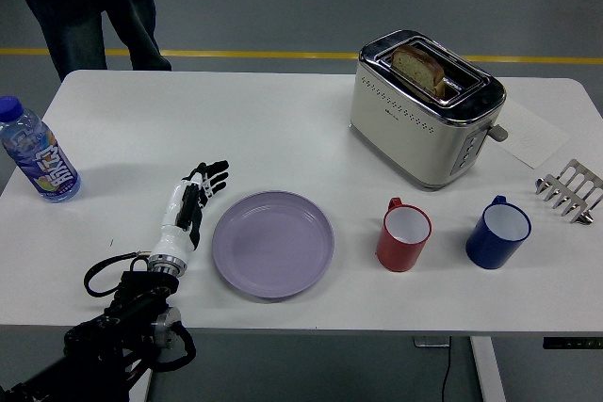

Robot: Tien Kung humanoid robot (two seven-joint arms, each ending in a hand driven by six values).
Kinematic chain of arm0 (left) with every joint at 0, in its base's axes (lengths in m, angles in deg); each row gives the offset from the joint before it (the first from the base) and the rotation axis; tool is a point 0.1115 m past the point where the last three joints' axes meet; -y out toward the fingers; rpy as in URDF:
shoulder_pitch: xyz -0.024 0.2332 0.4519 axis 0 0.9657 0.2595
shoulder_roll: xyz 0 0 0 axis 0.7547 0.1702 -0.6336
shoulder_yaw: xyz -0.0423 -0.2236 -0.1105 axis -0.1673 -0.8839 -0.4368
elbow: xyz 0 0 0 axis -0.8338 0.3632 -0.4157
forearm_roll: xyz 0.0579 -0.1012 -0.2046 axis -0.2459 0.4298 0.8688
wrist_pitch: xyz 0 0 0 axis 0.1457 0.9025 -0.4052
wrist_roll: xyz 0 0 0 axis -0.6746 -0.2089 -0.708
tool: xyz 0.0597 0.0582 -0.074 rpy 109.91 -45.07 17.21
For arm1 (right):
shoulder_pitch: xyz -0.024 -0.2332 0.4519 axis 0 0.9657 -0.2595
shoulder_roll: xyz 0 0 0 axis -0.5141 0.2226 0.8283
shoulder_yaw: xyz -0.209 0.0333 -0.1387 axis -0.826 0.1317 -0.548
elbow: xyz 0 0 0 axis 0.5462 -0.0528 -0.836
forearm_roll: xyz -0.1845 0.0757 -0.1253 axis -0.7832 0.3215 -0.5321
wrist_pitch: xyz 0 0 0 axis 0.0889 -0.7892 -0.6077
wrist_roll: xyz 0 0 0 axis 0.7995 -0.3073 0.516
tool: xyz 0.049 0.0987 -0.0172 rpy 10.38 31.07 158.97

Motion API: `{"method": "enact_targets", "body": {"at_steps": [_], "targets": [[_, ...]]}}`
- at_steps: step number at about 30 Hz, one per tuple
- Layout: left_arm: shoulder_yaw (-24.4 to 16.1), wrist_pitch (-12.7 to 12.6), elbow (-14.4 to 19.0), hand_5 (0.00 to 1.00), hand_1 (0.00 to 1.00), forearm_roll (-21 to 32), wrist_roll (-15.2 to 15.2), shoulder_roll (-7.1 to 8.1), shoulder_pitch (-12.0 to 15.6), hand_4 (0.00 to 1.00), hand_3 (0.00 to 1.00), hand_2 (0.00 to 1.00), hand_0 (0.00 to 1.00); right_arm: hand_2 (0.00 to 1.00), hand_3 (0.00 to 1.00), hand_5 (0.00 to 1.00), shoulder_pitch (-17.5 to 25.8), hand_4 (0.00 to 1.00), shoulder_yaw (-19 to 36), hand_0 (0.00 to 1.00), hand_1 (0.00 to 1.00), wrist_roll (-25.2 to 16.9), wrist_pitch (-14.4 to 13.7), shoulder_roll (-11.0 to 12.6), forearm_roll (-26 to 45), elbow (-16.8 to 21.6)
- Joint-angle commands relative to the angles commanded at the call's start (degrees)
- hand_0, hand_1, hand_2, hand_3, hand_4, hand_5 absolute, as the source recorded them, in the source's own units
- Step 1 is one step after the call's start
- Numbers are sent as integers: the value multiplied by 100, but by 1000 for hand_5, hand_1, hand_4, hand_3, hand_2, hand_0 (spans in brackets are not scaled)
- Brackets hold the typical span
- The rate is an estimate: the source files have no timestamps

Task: Push plate across desktop

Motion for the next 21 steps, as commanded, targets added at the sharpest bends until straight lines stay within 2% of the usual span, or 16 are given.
{"method": "enact_targets", "body": {"at_steps": [4, 5, 6, 8, 13, 17, 21], "targets": [[-522, -129, 344, 998, 792, -336, 0, 19, 120, 416, 668, 776, 787, 703, 610, 286, -18, 425, -34, 653, 650, -38, 27, 42, 63, -20], [-655, -159, 436, 998, 766, -399, 0, 34, 144, 415, 660, 751, 761, 702, 610, 286, -21, 425, -44, 653, 650, -45, 32, 50, 77, -24], [-820, -198, 586, 998, 766, -494, 0, 122, 198, 415, 660, 751, 761, 702, 610, 286, -25, 425, -57, 653, 650, -56, 39, 59, 95, -29], [-936, -215, 687, 998, 766, -540, 0, 166, 223, 415, 660, 751, 761, 702, 610, 286, -26, 425, -63, 653, 650, -61, 41, 63, 103, -32], [-1506, -197, 1365, 998, 746, -913, 0, 584, 513, 414, 639, 724, 736, 703, 610, 284, -19, 426, -115, 653, 650, -110, 51, 96, 219, -44], [-1702, -137, 1753, 998, 746, -873, 0, 868, 710, 414, 639, 724, 736, 703, 610, 284, -3, 426, -58, 653, 650, -119, 35, 115, 176, -44], [-1843, -15, 2122, 998, 739, -915, 0, 1237, 1059, 415, 640, 722, 733, 705, 610, 283, 25, 425, 4, 653, 651, -138, 11, 129, 156, -44]]}}
